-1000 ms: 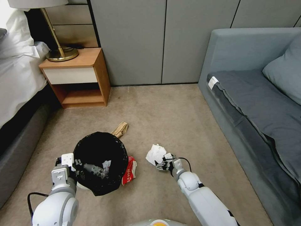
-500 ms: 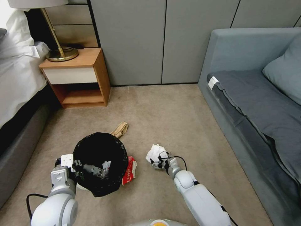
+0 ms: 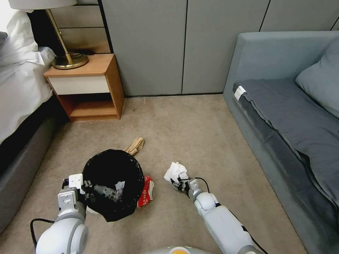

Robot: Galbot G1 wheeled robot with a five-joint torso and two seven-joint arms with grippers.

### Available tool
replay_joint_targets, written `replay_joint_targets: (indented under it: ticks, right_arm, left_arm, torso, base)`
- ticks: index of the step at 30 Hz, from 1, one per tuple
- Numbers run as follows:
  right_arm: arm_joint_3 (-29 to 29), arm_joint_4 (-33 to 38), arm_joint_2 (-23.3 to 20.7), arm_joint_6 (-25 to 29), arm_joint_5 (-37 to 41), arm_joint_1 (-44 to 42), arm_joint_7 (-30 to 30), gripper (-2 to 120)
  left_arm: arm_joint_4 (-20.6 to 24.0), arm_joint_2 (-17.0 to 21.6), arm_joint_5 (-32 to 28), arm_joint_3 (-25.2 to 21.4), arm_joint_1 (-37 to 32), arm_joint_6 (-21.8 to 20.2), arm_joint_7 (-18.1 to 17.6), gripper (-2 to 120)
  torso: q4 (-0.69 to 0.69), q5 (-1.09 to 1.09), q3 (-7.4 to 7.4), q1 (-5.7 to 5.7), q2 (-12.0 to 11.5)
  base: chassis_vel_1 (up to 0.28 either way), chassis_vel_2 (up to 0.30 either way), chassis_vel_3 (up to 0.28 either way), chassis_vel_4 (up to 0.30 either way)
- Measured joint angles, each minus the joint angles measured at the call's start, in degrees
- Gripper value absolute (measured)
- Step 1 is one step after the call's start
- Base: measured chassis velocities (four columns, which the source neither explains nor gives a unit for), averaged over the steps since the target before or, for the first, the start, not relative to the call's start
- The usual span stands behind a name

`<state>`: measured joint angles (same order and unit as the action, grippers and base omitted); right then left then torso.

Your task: Pick up the trash bin, then pick up the garbage from the floor and place it into the trash bin.

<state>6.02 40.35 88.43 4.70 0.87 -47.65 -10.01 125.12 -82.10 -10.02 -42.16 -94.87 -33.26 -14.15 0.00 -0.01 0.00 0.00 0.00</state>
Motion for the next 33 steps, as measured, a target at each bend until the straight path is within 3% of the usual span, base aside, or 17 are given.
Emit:
replay_joint_targets:
  ticks: [2,8,15,26,31,33]
  right_arm:
    - [0.0,-0.1,0.0,0.1,0.0,0.1,0.0,48]
    - [0.3,-1.0,0.1,0.8,-0.1,0.4,-0.1,20]
    - [0.0,2.2,-0.9,0.3,0.7,-1.1,0.4,0]
    - [-1.7,13.1,-3.9,-0.6,3.0,-5.1,1.4,0]
    - [-2.7,20.9,-5.8,1.6,3.3,-7.3,1.8,0]
    - [-3.5,30.0,-7.0,3.8,3.2,-8.8,1.7,0]
  left_arm:
    - [0.0,0.0,0.0,0.0,0.0,0.0,0.0,1]
    - [-0.1,-0.1,0.0,0.0,0.2,0.0,0.0,1]
    - [-0.1,0.0,-0.1,0.1,0.4,0.0,0.0,1]
    - [0.0,0.4,-0.2,0.4,0.7,-0.1,0.0,1]
    - [0.0,0.6,-0.3,0.4,0.7,-0.1,0.0,1]
    - [0.0,0.7,-0.3,0.4,0.6,-0.1,0.0,1]
  torso:
    - [0.00,0.00,0.00,0.00,0.0]
    - [0.01,0.02,-0.01,0.00,0.0]
    - [-0.01,0.00,0.00,0.00,0.0]
    - [0.00,0.01,0.00,0.00,0.0]
    - [0.00,0.01,0.00,0.00,0.0]
    - [0.00,0.01,0.00,0.00,0.0]
  base:
    - [0.000,0.000,0.000,0.000]
    - [0.000,0.000,0.000,0.000]
    - [0.000,0.000,0.000,0.000]
    - [0.000,0.000,0.000,0.000]
    - [0.000,0.000,0.000,0.000]
    - [0.000,0.000,0.000,0.000]
